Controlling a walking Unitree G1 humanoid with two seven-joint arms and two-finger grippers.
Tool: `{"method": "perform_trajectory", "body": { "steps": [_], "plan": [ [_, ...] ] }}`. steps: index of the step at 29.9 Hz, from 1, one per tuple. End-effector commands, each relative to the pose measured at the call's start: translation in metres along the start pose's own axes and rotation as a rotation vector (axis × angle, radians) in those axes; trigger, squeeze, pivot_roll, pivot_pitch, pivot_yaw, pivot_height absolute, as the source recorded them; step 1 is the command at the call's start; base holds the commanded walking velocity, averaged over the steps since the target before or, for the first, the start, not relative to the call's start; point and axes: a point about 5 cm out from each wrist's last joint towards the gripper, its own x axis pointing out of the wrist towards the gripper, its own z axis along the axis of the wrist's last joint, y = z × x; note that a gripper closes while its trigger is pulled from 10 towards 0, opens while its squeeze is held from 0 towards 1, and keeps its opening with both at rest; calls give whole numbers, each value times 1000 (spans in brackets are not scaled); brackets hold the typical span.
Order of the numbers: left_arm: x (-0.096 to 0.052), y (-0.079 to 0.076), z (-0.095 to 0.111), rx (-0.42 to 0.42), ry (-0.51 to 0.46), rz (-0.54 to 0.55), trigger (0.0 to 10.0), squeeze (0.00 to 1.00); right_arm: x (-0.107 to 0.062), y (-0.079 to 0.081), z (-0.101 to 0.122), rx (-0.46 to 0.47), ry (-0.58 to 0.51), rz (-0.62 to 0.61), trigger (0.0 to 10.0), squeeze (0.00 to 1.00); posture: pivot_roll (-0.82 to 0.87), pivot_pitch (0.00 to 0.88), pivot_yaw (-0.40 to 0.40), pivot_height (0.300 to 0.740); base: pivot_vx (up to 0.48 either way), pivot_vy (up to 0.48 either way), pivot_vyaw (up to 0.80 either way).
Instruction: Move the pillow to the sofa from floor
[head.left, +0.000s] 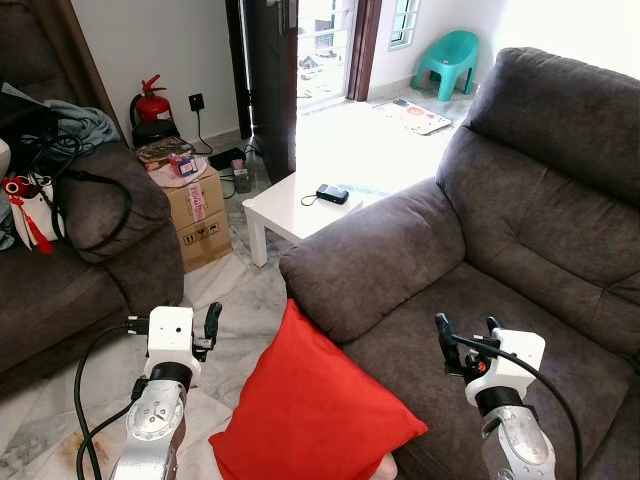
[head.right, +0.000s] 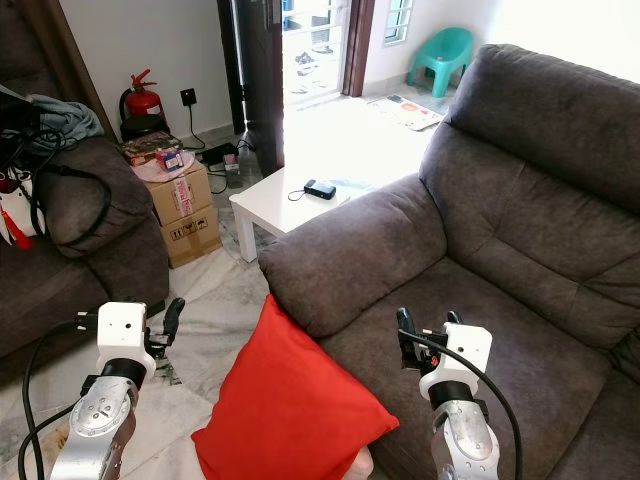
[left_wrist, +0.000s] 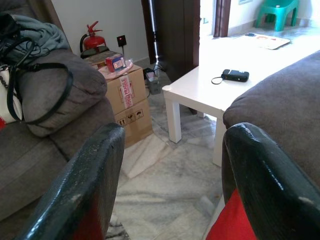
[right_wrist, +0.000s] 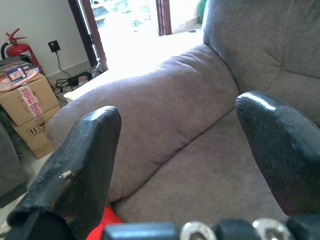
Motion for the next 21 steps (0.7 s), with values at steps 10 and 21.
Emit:
{"method": "perform_trajectory", "body": {
  "steps": [10,21],
  "plan": [
    [2,-4,2,19,-16,-25,10000,0,2,-1,3,0,-1,11,10000,0,-33,0,-35,714,0,0,0],
    [2,-5,2,17,-12,-22,10000,0,4,-2,4,-2,13,22,10000,0,-29,0,-42,669,0,0,0]
  ]
}}
